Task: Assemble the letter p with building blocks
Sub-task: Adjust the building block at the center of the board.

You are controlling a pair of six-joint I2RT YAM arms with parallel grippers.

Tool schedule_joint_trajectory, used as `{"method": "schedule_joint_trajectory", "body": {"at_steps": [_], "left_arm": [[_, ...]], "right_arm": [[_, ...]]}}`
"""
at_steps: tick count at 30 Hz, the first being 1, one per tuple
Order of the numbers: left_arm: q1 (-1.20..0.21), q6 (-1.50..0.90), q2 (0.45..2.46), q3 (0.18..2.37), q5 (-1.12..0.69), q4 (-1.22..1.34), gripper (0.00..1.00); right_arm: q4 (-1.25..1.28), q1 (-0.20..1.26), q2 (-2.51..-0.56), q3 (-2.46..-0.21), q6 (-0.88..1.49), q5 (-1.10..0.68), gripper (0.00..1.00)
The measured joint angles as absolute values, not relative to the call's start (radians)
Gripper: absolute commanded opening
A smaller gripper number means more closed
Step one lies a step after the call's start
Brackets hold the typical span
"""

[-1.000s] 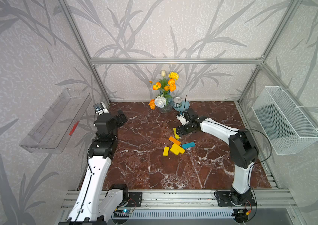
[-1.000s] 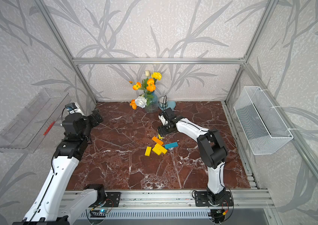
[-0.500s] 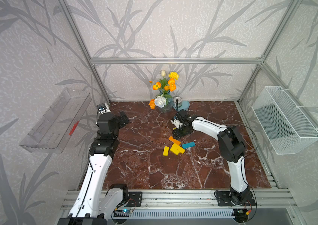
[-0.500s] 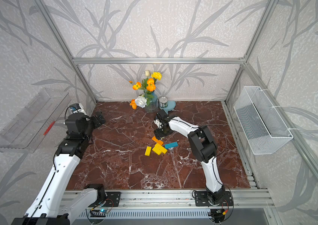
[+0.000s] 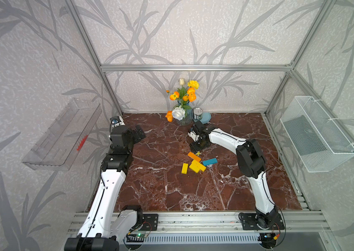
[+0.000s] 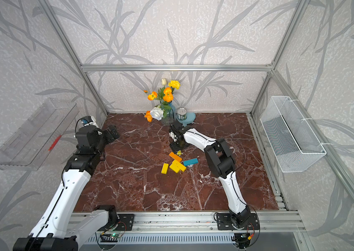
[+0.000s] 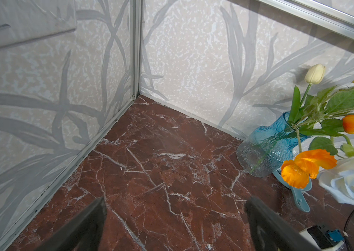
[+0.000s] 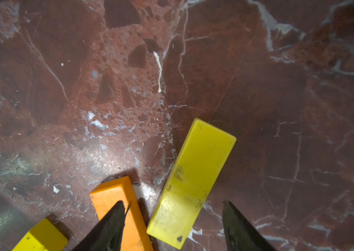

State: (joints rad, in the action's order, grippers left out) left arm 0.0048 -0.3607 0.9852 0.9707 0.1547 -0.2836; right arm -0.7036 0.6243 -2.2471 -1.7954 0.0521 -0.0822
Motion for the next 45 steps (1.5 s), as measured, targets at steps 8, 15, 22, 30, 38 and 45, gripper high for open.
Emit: {"method": "schedule_joint_trajectory", "body": {"at_steps": [8,15,22,30,38,45], "left_arm": [[0.006,-0.361,0.985,0.969,0.154,-0.284,1.00],[0.006,-0.360,0.985,0.966,0.152,-0.284,1.00],[0.006,-0.360,0.984,0.964,0.151,-0.284,1.00],[0.006,-0.355,0.984,0.964,0.151,-0.284,1.00],[0.006,-0.348,0.984,0.964,0.144,-0.284,1.00],[0.006,-0.348,0.984,0.964,0.131,-0.285,1.00]], "right_arm": [[-0.714,0.616,-2.293,-1.827,0.051,-0.069,0.64],[-0.744,0.601,-2.331,-1.891,0.027,-0.064,0.56],[-0.768,0.601,-2.347,-1.917,-0.010,-0.049,0.38],[-0.761,0.621,-2.341,-1.910,-0.146,-0.015,0.26],[-0.753,0.627,-2.307,-1.858,-0.391,0.009,0.26],[-0.764,0.609,-2.262,-1.834,-0.566,-0.051,0.26]]}}
